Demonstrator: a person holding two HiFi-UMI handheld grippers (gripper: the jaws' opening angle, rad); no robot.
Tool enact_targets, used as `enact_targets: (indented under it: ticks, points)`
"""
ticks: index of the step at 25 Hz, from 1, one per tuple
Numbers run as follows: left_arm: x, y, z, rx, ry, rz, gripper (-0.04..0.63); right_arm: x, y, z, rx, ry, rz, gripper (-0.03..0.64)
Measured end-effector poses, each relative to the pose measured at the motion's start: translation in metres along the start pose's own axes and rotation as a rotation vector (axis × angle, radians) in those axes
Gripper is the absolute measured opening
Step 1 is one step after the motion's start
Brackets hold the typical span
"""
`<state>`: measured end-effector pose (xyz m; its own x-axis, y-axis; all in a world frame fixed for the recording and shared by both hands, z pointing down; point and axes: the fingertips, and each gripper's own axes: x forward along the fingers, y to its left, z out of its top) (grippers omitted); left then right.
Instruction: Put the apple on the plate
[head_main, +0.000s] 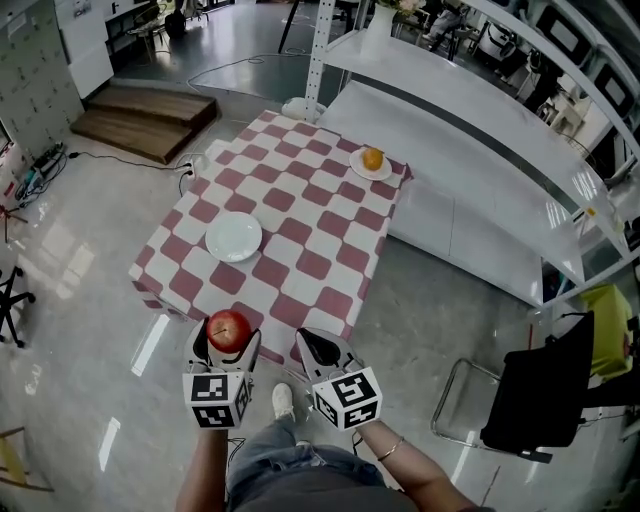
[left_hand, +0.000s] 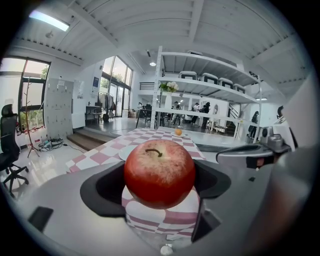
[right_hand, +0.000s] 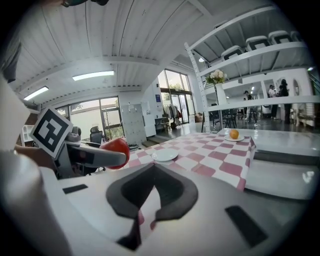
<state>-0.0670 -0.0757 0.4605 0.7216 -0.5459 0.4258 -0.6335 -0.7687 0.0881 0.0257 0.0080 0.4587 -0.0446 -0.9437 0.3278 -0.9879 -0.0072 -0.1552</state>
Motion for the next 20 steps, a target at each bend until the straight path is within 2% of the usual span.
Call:
enact_targets:
  ticks: [20]
  points:
    - [0.062,0.047,0.032,0.009,-0.006,0.011,0.41,0.072,-0.018,0.037,-0.035,-0.007,0.006,0.011]
